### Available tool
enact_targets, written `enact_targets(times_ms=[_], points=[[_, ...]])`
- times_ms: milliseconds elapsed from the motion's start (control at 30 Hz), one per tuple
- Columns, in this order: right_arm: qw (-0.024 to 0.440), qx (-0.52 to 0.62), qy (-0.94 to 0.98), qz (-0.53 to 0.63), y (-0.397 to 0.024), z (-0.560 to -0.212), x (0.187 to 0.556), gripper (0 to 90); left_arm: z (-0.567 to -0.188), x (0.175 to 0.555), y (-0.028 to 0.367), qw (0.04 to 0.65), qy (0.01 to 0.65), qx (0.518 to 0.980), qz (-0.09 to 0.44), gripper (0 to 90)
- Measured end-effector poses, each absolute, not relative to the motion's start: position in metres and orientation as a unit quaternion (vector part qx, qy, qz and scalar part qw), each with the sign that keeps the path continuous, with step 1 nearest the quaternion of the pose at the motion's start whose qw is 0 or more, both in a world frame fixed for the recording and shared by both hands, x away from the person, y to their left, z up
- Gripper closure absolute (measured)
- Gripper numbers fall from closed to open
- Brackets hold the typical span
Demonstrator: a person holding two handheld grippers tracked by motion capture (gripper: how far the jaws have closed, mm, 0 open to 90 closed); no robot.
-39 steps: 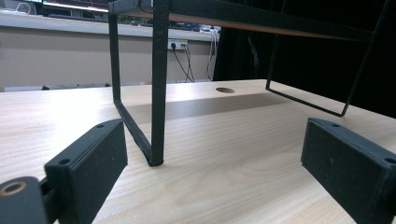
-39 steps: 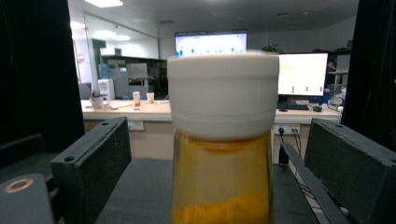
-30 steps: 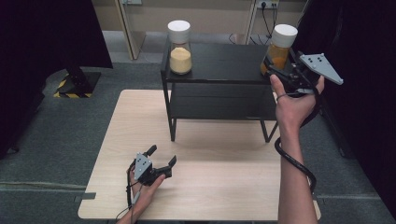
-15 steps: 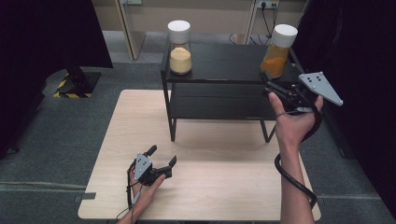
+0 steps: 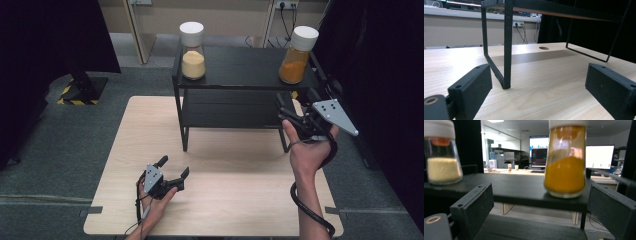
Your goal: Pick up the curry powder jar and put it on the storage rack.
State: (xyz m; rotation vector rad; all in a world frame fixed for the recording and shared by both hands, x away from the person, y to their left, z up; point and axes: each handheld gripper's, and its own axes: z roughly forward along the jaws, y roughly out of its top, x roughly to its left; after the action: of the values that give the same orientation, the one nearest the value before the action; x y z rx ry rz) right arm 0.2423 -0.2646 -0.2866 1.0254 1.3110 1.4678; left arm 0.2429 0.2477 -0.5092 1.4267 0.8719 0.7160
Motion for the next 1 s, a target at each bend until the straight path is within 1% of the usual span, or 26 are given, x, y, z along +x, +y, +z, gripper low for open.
enact_targets(times_ms=[567,1000], points=[[0.423,0.417,0.557,0.580,-0.265,-0.342,0.214,6.7,-0.509,0.242,0.247,0.615,0.377,0.619,0.311,6.5],[0.390,0.440,0.588,0.555,-0.262,-0.402,0.194,6.6,-0.510,0.242,0.246,0.615,0.375,0.620,0.311,6.5]])
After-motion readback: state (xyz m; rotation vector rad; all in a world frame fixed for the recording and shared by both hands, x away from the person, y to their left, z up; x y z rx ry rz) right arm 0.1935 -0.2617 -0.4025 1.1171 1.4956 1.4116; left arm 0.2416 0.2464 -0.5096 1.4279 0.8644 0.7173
